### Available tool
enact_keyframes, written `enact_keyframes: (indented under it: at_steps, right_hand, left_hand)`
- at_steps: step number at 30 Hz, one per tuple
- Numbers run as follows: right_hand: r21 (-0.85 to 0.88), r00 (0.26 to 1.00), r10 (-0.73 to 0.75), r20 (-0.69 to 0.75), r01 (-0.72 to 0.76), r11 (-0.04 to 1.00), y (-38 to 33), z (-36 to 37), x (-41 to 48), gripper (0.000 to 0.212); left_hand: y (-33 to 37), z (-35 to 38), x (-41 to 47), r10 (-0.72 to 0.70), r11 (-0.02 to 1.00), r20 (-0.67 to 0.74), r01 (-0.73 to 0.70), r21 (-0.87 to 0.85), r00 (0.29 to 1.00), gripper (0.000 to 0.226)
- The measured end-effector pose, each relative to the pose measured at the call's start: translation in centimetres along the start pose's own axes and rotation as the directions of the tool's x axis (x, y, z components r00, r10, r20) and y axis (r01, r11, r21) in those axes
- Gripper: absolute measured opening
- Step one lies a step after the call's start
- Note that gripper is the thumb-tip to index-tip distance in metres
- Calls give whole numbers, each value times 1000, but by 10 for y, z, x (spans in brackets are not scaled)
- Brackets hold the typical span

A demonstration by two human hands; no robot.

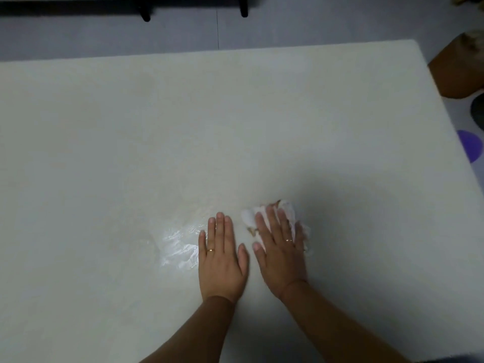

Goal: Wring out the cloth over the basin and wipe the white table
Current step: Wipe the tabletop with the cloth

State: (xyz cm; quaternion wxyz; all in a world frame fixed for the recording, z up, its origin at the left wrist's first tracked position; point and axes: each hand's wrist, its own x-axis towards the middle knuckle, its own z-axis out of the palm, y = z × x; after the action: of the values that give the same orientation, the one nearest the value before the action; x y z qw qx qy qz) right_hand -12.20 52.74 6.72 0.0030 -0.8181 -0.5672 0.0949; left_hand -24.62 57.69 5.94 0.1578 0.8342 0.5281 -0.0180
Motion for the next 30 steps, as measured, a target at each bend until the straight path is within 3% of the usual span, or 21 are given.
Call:
enact_keyframes:
  at_steps: [2, 4, 7, 10, 12, 14, 16, 18, 21, 23, 25, 27, 30]
  right_hand:
    - [-19, 979, -204, 30, 204, 979, 25, -3, -4, 58]
    - [-71, 978, -208, 6, 208, 975, 59, -7, 0, 56]
    - [20, 991, 134, 3, -134, 991, 95, -15, 4, 60]
    - [93, 922, 387, -12, -384, 918, 66, -7, 0, 62]
    - [60, 950, 308, -44, -306, 950, 27, 1, -17, 61]
    - [33, 996, 92, -20, -92, 995, -3, 10, -46, 61]
    - [27, 995, -104, 1, 104, 994, 2, 13, -65, 63]
    - [-14, 984, -179, 4, 179, 984, 33, 10, -66, 61]
    - [27, 995, 98, 6, -99, 995, 78, -1, -61, 58]
    - [89, 950, 313, 9, -313, 946, 80, -3, -58, 58]
    - [110, 904, 426, -22, -422, 900, 54, 4, -58, 57]
    - [108, 926, 376, -29, -371, 922, 19, 11, -68, 58]
    - [66, 998, 58, -1, -58, 996, -20, 22, -109, 62]
  left_hand:
    - [0, 0, 0, 6, 1000, -10, -6, 8, 1000, 62]
    - [0, 1, 0, 7, 1000, -33, -7, -4, 999, 61]
    - [2, 1, 0, 6, 1000, -63, -7, -10, 998, 61]
    - [2, 3, 0, 6, 1000, -72, -7, -10, 997, 61]
    - [2, 3, 1, 11, 1000, -79, -11, -8, 997, 61]
    - [1, 3, 0, 13, 1000, -71, -13, 5, 997, 62]
    - [0, 3, -1, 23, 999, -68, -21, 24, 997, 62]
    - [-1, 4, -1, 25, 1000, -69, -24, 18, 997, 62]
    - [0, 4, -1, 9, 1000, -87, -10, -15, 996, 62]
    - [1, 3, -2, -6, 999, -116, 1, -41, 993, 62]
    - [1, 4, -4, -23, 998, -139, 16, -53, 990, 61]
    - [2, 2, -5, -28, 998, -159, 17, -68, 987, 59]
    - [2, -3, -13, -36, 995, -202, 17, -96, 979, 58]
